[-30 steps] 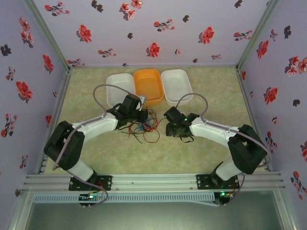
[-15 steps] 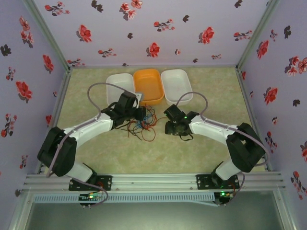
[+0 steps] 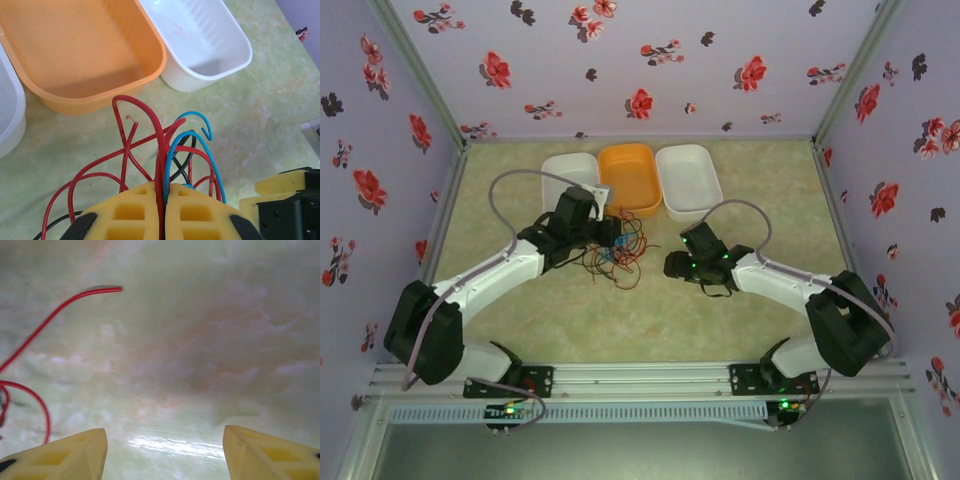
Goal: Untangle the cables
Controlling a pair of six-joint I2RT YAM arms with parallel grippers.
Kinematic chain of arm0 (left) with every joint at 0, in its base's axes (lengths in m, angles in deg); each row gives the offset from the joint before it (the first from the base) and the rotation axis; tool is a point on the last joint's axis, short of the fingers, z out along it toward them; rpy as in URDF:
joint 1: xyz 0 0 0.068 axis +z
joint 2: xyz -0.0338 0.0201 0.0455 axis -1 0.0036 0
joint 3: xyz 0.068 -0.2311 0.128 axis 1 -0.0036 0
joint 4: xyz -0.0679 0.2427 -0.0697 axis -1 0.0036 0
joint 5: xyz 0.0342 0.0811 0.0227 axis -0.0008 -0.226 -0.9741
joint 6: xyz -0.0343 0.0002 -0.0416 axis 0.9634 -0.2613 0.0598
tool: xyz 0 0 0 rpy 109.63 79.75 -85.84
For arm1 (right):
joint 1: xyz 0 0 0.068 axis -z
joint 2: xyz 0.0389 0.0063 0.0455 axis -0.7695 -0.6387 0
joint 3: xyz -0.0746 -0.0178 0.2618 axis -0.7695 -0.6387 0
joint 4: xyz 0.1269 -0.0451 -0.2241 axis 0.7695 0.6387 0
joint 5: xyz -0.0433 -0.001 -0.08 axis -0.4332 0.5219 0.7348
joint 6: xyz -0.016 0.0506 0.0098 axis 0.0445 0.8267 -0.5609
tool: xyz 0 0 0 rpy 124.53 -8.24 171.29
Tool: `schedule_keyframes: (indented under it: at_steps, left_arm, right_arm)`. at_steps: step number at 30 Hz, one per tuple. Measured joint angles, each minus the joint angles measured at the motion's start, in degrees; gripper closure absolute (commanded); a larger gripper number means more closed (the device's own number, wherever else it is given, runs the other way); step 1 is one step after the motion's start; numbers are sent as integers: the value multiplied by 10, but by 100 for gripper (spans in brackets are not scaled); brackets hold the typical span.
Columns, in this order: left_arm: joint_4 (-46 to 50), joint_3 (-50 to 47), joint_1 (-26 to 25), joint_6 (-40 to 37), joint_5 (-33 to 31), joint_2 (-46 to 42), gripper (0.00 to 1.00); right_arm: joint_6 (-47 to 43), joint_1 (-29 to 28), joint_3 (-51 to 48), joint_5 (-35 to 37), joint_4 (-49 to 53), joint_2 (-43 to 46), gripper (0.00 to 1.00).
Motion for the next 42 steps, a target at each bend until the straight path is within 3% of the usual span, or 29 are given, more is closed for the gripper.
schedule_keyframes:
  at_steps: [10, 19, 30, 35, 42]
  left_arm:
    - [-38, -10, 13, 40, 14, -3, 100]
    - [-68, -28, 26, 79, 40, -4, 100]
    - [-122, -64, 46, 128, 68, -5, 100]
    - [-123, -67, 49, 136, 68, -9, 100]
    - [-117, -67, 49, 135, 62, -12, 100]
  right_arm:
    - [28, 0, -2, -95, -148, -99, 40]
    - [33, 5, 38, -140, -191, -167, 43]
    - [32, 12, 56, -165, -186, -188, 52]
    - [27, 8, 49, -146, -186, -171, 53]
    - [8, -7, 15, -56, -137, -27, 49]
